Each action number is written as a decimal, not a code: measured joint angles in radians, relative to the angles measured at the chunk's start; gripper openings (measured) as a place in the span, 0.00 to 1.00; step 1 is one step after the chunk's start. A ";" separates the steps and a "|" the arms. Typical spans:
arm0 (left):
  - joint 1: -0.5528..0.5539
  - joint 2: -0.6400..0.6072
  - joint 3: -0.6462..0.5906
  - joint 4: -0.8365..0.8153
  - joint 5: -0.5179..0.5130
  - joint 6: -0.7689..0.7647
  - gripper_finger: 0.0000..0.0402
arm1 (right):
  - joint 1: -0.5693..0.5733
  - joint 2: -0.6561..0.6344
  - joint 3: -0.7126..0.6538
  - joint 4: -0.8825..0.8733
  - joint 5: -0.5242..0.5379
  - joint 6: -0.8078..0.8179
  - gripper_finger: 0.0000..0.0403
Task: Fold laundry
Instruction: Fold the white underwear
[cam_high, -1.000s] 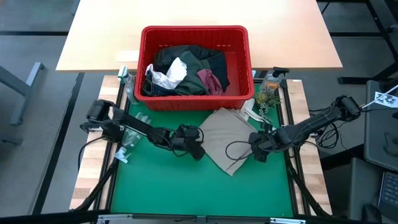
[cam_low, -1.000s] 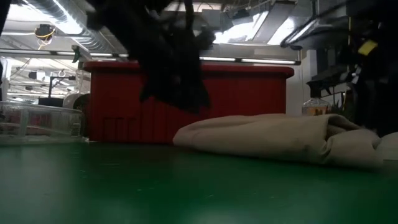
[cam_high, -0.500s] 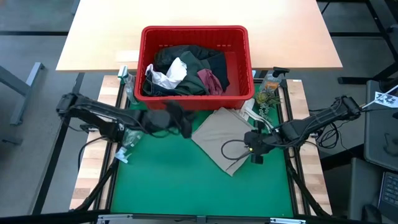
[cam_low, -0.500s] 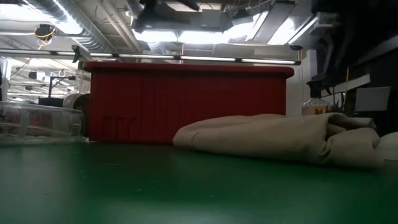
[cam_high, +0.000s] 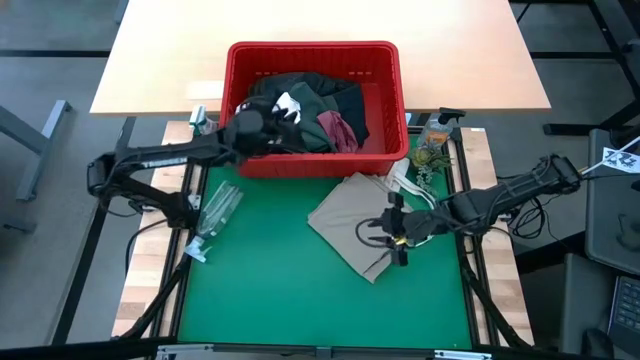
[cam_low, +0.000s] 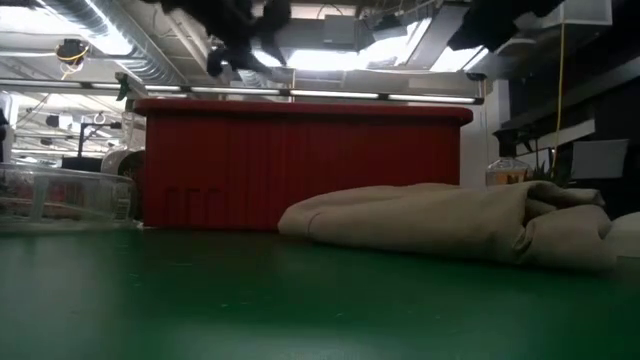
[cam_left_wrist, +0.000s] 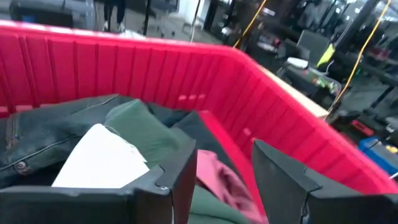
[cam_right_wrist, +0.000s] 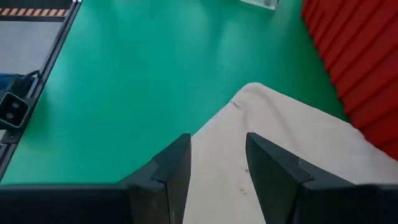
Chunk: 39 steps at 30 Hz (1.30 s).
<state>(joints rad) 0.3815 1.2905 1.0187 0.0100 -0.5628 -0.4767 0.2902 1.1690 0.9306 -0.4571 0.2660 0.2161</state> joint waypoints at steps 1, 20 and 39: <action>0.032 0.011 0.000 0.000 0.036 0.000 0.37 | -0.014 0.000 0.000 -0.002 -0.011 -0.011 0.39; 0.212 0.196 0.000 -0.162 0.323 0.125 0.37 | -0.262 0.000 0.000 -0.010 -0.095 -0.069 0.39; 0.211 0.193 0.000 -0.140 0.321 0.144 0.02 | -0.291 0.000 0.000 -0.009 -0.103 -0.070 0.39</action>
<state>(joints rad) 0.5926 1.4839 1.0187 -0.1300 -0.2414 -0.3330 -0.0006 1.1690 0.9306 -0.4660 0.1631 0.1456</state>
